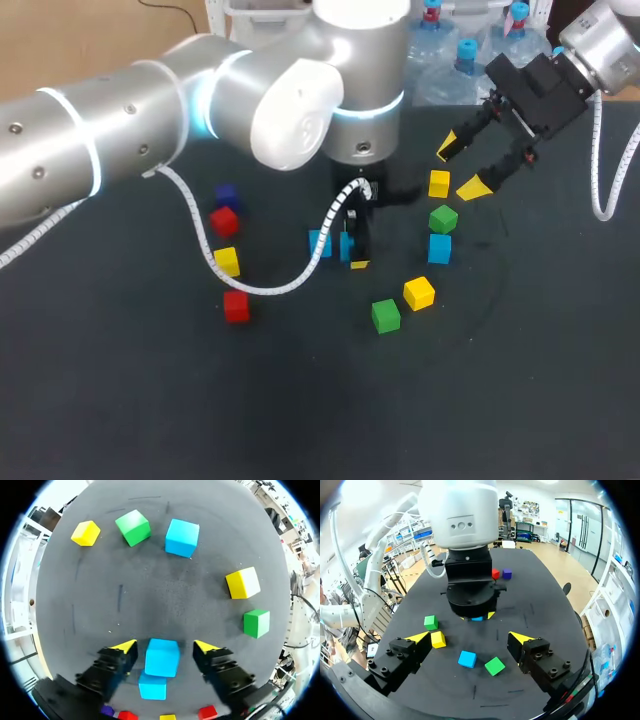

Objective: Place the blue cubes, place green cubes on the blue cubes, place the yellow cubes on the green cubes, then place the red cubes on the yellow cubes, and place purple cube on the red cubes.

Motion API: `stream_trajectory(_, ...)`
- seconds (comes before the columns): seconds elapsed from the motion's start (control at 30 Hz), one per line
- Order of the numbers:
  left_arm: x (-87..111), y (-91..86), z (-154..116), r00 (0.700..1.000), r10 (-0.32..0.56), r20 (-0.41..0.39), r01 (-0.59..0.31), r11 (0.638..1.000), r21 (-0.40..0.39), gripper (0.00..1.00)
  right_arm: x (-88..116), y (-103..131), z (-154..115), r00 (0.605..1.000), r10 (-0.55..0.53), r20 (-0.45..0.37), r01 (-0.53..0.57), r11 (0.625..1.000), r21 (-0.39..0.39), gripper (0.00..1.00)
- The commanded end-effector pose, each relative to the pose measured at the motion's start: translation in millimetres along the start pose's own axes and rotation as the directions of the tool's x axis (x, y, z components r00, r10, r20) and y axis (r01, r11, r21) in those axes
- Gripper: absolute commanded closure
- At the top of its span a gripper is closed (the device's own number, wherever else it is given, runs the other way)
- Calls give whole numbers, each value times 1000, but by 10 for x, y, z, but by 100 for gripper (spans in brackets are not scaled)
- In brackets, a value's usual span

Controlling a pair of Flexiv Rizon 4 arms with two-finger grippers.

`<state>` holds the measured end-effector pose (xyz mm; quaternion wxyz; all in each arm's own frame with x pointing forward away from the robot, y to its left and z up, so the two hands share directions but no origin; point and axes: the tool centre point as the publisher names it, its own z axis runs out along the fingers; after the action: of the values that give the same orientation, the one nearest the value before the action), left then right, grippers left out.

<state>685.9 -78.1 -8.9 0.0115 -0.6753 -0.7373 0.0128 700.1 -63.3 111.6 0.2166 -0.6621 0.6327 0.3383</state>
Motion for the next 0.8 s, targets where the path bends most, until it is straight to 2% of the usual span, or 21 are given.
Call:
stream_trajectory(0.03, 40, -13, -14, 1000, -2, 8, 3, 1000, -6, 0, 1, 4, 2, 1000, -1, 1, 1, 1000, 1, 0)
stream_trajectory(0.2, 102, 29, -42, 1000, -20, 12, 20, 1000, -20, 0, 1, 4, 2, 1000, -1, 1, 1, 1000, 1, 0)
stream_trajectory(0.37, 241, 100, -223, 998, -34, 59, 40, 995, -89, 0, 1, 4, 2, 1000, -1, 1, 1, 1000, 1, 0)
stream_trajectory(0.63, 607, 206, -480, 984, -50, 172, 69, 992, -107, 0, 1, 4, 2, 1000, -1, 1, 1, 1000, 1, 0)
stream_trajectory(0.8, 905, 248, -614, 958, -67, 278, 96, 991, -93, 0, 1, 4, 2, 1000, -1, 1, 1, 1000, 1, 0)
